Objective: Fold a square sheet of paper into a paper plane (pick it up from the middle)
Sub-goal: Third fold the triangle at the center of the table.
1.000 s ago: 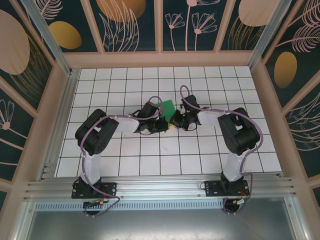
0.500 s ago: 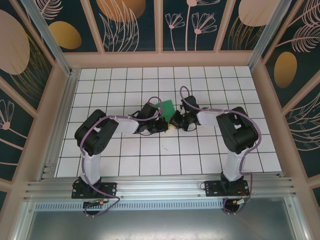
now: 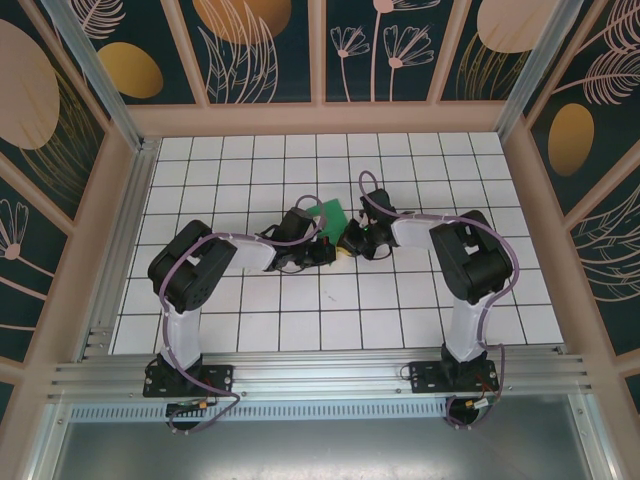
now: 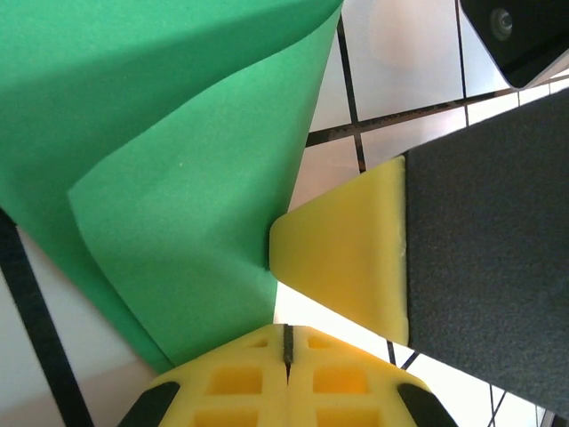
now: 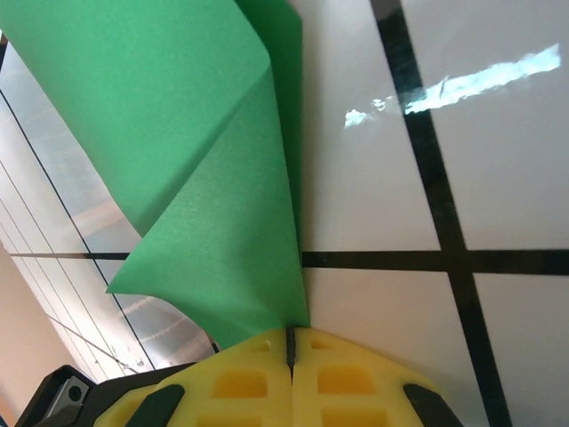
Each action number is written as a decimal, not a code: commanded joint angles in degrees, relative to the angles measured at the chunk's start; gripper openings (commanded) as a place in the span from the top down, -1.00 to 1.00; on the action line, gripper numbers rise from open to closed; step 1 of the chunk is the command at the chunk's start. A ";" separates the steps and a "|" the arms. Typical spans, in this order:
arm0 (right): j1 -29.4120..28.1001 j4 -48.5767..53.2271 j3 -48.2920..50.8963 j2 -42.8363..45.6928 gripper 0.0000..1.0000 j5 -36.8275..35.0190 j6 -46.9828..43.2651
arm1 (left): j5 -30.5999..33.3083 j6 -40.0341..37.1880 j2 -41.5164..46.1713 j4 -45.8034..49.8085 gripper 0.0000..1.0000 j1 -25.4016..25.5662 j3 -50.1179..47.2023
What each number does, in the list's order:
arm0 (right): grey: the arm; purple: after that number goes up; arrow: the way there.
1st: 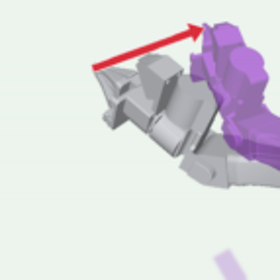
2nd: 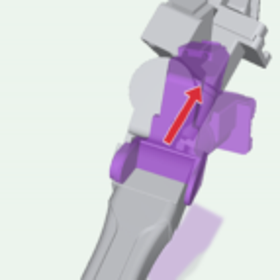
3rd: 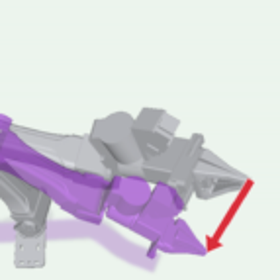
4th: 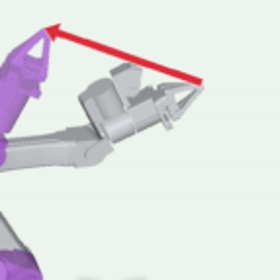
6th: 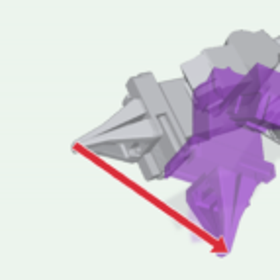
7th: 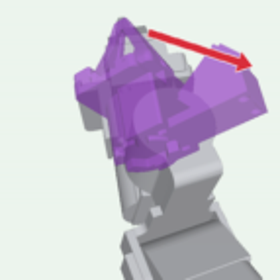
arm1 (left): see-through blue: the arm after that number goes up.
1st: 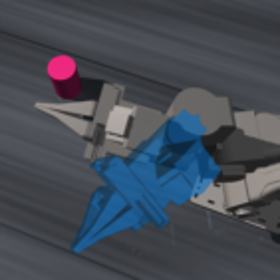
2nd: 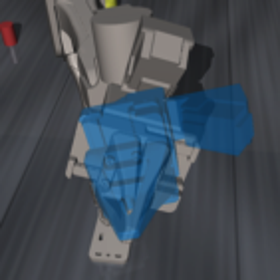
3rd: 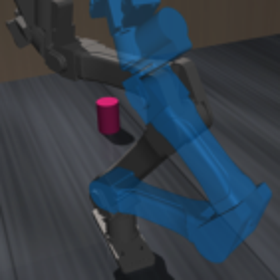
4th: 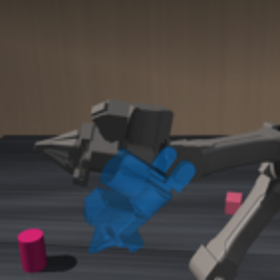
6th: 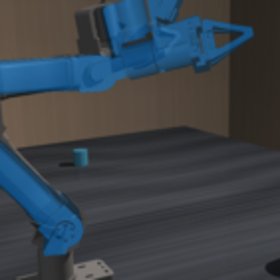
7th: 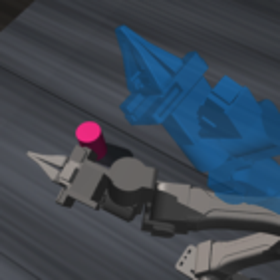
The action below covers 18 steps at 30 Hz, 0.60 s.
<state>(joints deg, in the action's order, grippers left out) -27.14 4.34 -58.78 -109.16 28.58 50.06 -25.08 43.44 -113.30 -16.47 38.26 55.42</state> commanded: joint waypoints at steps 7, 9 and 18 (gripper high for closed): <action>3.20 1.73 -4.30 -3.48 1.00 -5.09 -0.26 | 4.92 -3.76 -2.57 12.53 1.00 -0.37 -3.14; 3.46 2.06 -5.22 -4.02 1.00 -5.28 -0.59 | 5.57 -3.89 -2.55 13.19 1.00 -0.37 -3.29; 5.12 3.13 -9.54 -7.03 1.00 -6.22 -2.38 | 6.36 -4.15 -3.06 14.62 1.00 -0.38 -3.39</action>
<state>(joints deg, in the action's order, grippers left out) -24.91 9.10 -66.06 -113.67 29.65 49.36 -24.62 41.34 -113.30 -16.27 38.33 55.40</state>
